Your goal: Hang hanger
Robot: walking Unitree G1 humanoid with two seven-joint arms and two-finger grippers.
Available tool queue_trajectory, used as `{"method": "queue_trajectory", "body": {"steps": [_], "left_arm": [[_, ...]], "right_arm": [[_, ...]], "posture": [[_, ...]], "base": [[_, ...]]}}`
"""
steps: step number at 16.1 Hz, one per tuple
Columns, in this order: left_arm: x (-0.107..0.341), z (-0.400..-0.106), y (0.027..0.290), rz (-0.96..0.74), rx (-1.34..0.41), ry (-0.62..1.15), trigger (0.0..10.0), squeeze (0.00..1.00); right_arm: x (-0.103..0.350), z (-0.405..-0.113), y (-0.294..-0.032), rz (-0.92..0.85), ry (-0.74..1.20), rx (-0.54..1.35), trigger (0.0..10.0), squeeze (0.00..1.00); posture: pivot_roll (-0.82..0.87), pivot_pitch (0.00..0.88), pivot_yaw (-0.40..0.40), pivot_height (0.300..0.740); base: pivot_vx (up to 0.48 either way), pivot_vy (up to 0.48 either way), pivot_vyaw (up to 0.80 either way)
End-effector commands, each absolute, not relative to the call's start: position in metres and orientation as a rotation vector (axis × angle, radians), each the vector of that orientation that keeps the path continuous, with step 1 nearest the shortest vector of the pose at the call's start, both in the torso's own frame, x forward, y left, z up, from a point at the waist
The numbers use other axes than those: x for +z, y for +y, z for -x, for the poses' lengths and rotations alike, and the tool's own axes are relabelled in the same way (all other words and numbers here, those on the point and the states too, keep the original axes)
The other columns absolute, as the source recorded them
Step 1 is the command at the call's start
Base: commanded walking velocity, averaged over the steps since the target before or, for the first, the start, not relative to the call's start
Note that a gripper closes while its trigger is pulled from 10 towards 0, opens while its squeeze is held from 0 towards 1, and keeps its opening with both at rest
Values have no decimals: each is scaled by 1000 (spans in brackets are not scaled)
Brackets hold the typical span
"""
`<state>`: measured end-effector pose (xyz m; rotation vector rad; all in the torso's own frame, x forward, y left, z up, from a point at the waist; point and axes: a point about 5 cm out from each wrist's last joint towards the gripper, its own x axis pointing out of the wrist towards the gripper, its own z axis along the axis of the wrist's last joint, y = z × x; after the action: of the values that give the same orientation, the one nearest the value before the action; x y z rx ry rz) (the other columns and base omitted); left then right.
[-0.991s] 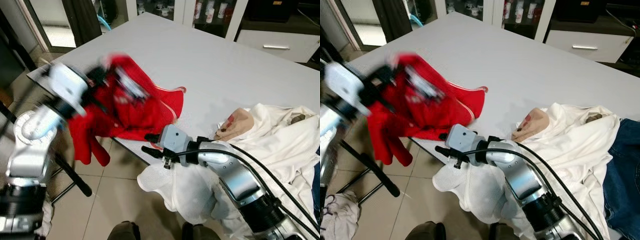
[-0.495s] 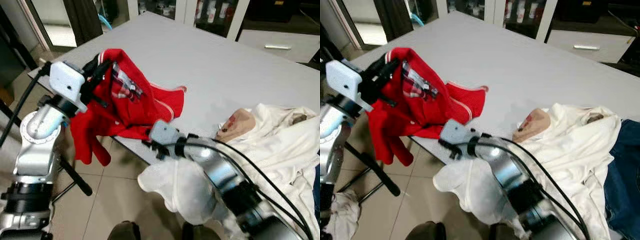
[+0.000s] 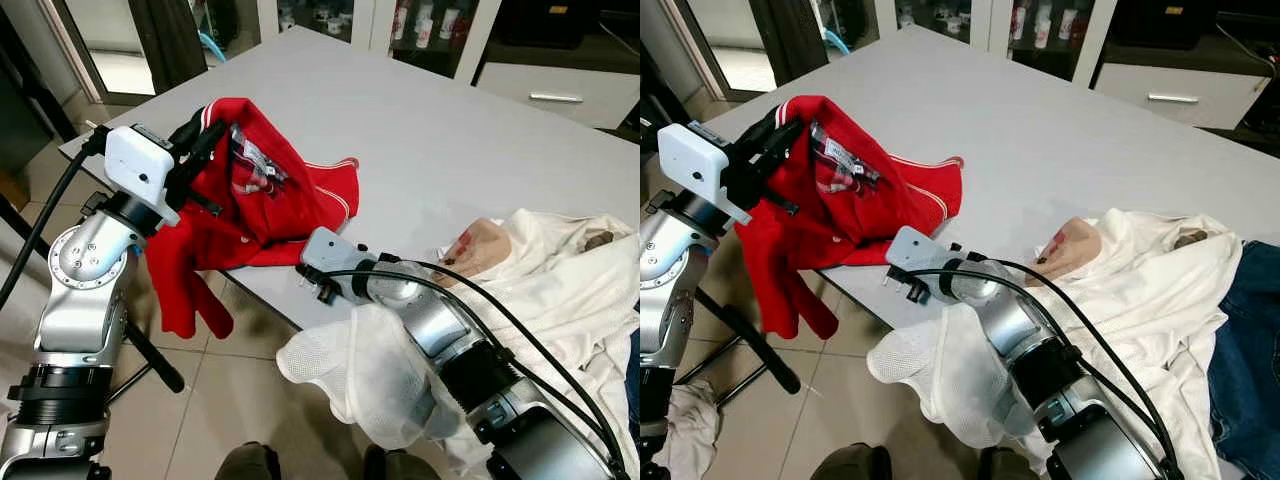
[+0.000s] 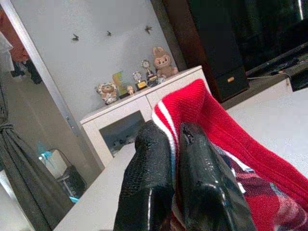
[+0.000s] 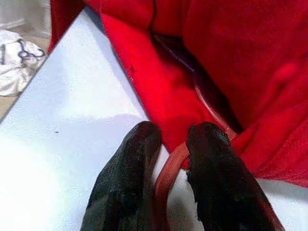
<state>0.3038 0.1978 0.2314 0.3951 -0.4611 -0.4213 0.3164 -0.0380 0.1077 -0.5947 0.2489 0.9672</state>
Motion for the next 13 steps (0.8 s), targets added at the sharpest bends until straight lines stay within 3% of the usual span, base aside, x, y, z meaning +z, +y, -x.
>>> {"method": "queue_trajectory", "body": {"steps": [1,6,9,13], "left_arm": [[234,-304,195,-404,-435,-475,10000,0],[235,-304,192,-410,-469,-476,10000,0],[236,-304,192,-412,-482,-475,10000,0],[236,-303,191,-412,-494,-473,10000,0]], "right_arm": [[76,-300,-42,564,433,1046,10000,0],[91,-282,-36,276,485,1213,10000,0],[115,-290,-40,106,446,1201,10000,0],[129,-308,-56,24,377,1073,10000,0]], "posture": [[83,88,28,740],[81,84,34,740],[82,79,39,740],[85,83,40,740]], "base": [[0,0,0],[0,0,0],[0,0,0],[0,0,0]]}}
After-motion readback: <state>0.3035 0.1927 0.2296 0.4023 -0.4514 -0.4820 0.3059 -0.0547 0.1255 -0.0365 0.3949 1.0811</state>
